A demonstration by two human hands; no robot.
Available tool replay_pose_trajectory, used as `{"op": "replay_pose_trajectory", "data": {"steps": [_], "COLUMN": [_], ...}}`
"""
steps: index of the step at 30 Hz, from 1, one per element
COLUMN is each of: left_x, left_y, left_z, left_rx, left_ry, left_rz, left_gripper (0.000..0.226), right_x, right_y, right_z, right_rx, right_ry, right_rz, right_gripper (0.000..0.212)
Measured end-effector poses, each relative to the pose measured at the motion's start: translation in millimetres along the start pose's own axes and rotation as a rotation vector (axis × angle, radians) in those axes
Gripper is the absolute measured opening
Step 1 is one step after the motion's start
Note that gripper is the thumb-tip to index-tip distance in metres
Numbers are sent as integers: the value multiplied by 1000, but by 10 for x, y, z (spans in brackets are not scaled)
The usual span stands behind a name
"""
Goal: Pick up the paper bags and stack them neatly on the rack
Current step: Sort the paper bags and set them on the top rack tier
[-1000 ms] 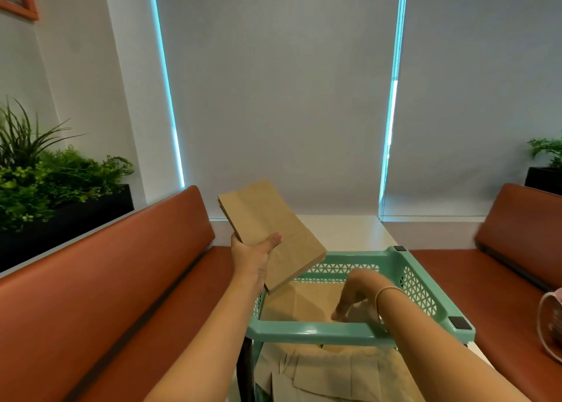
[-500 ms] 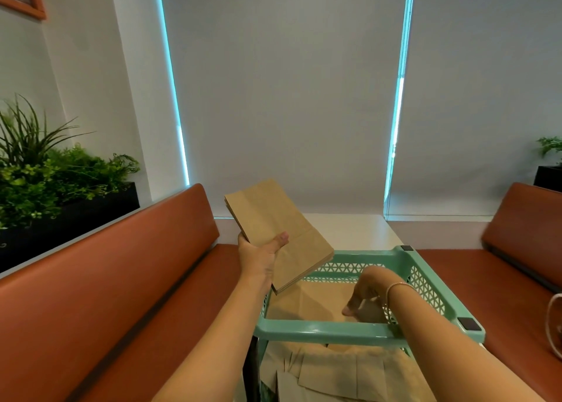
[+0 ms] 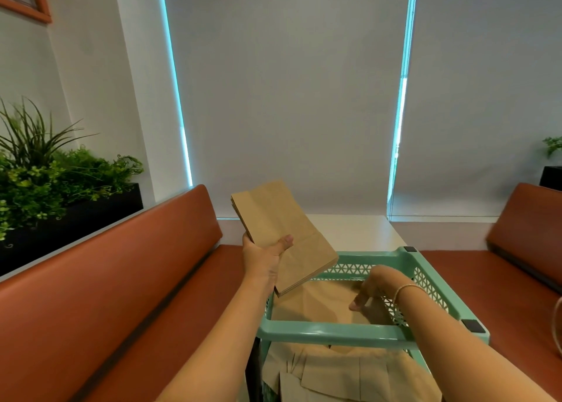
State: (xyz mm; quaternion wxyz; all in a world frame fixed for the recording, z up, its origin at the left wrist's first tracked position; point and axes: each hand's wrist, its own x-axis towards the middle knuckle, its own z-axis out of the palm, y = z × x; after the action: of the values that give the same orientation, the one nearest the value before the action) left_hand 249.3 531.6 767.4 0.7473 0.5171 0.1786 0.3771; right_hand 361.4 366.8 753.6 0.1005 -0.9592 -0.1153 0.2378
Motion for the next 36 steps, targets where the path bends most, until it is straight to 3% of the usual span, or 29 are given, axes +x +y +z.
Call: {"op": "replay_pose_trajectory", "data": {"steps": [5, 8, 11, 14, 17, 20, 24, 28, 31, 36], "left_x": [-17, -20, -22, -14, -26, -29, -43, -61, -75, -154], "left_y": [-2, 0, -1, -22, -25, -37, -45, -62, -67, -41], "left_z": [-3, 12, 18, 11, 1, -2, -2, 9, 27, 57], "left_rx": [-11, -17, 12, 116, 313, 444, 542, 571, 549, 473], "left_ry": [-13, -14, -30, -70, -133, -159, -183, -271, -362, -444], "left_rz": [0, 6, 33, 78, 154, 221, 254, 261, 218, 143], "left_gripper": [67, 63, 60, 53, 48, 52, 53, 39, 33, 27], "right_x": [-102, -207, -428, -742, -994, -1216, -1379, -1288, -1021, -729], "right_y": [22, 34, 17, -55, -117, -175, -287, -516, -662, -645], "right_z": [-89, -317, -627, -958, -1213, -1335, -1284, -1105, -940, -766], "right_rx": [-84, 178, 462, 298, -14, -188, -227, -332, -297, -119], "right_ry": [160, 390, 671, 815, 894, 900, 753, 609, 629, 693], "right_rz": [-50, -190, -356, -507, -507, -475, -515, -578, -602, -574], "right_gripper": [49, 13, 31, 30, 30, 28, 31, 33, 38, 27]}}
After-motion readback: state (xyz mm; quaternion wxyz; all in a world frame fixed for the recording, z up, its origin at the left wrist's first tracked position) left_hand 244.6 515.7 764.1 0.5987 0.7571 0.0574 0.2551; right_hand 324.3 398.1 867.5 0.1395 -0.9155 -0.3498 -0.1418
